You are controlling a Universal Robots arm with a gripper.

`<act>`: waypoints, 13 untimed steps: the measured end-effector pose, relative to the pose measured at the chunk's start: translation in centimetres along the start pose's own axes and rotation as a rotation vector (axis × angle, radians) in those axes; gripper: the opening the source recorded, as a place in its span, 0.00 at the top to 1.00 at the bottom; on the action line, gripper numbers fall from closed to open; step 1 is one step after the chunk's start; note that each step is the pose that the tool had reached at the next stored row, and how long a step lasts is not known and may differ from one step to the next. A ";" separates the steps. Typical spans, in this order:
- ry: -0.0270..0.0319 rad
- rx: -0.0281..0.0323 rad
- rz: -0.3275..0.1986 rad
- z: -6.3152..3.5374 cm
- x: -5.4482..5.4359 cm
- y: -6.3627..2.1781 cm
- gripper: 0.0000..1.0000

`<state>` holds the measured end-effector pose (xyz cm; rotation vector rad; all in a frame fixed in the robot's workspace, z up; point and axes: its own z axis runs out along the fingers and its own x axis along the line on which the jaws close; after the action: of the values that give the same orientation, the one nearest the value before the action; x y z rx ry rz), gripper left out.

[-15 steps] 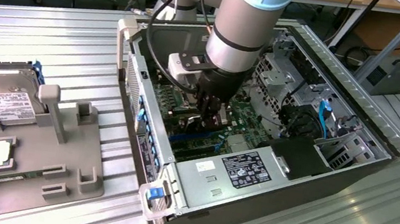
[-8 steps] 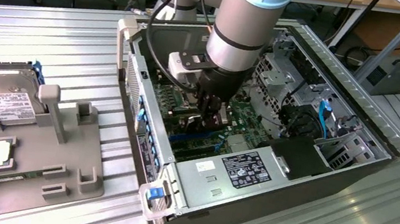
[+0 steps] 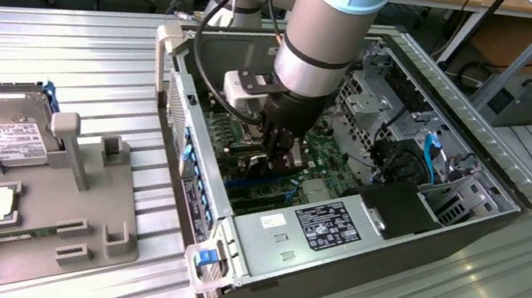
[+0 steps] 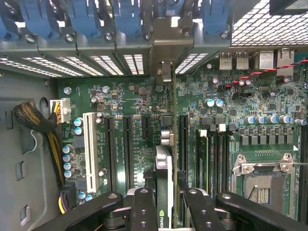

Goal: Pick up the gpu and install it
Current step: 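Insert the gpu into the slot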

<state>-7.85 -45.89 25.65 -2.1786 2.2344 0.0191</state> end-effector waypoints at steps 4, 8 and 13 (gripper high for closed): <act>0.0003 -0.0001 0.001 0.14 0.0 0.00 0.73; 0.0003 -0.0001 0.001 0.22 0.0 0.00 0.73; 0.0003 0.0000 0.002 0.35 0.0 0.01 0.73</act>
<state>-7.86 -45.89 25.30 -2.1767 2.2366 0.0189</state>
